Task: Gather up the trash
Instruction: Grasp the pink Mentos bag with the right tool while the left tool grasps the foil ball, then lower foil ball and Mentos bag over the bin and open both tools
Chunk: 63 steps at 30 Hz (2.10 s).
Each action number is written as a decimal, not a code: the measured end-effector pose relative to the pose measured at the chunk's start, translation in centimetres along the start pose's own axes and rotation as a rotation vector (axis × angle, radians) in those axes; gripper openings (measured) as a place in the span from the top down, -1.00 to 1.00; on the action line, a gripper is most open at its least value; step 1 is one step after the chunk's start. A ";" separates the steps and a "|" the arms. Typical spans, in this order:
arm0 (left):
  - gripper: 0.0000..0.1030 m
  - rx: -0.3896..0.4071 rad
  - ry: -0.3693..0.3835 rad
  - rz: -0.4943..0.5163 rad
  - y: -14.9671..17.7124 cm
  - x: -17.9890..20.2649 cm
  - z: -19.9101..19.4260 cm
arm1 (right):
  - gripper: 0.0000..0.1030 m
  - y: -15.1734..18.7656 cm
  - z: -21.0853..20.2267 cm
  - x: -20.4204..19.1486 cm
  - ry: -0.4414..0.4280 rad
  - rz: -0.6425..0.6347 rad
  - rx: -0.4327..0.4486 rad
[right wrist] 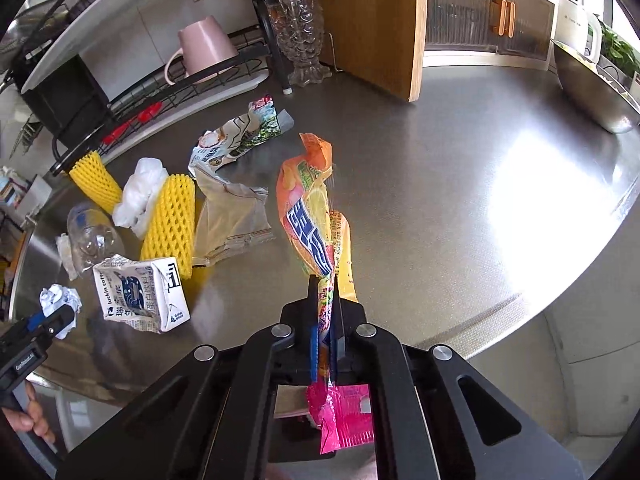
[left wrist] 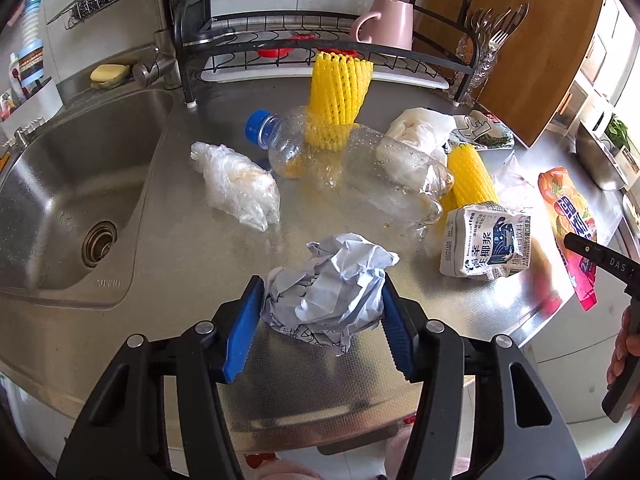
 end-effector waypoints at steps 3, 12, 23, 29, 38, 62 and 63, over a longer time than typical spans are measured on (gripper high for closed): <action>-0.05 0.006 -0.004 -0.001 0.8 0.2 -1.1 | 0.91 0.6 -1.0 -0.3 -0.018 -0.013 0.009; -0.05 0.003 0.016 -0.009 4.7 1.3 -4.2 | 0.91 3.6 -4.1 -0.7 -0.060 -0.039 0.008; -0.06 -0.068 0.076 -0.013 10.5 3.3 -5.5 | 0.91 10.3 -7.0 -2.1 -0.190 -0.120 -0.108; -0.06 -0.125 0.073 -0.017 13.6 3.9 -4.4 | 0.90 13.9 -5.6 -2.1 -0.205 -0.109 -0.220; -0.06 -0.236 0.076 -0.032 18.3 3.7 -0.4 | 0.90 17.9 -0.3 -2.7 -0.189 -0.096 -0.368; -0.06 -0.445 0.111 -0.069 26.9 1.2 16.3 | 0.90 26.2 16.2 -4.3 -0.190 0.010 -0.567; -0.07 -0.455 0.112 -0.072 26.9 1.1 16.7 | 0.90 26.4 16.6 -4.4 -0.189 0.005 -0.572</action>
Point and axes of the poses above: each gripper's, at about its wrist camera, not at the fingertips, and z roughly the way its jaws point, x to its right, y to its underside, the point moved 1 cm from there along z, roughly the way its jaws point, and after that the axes turned 3 degrees about -z, right-handed, at the moved point
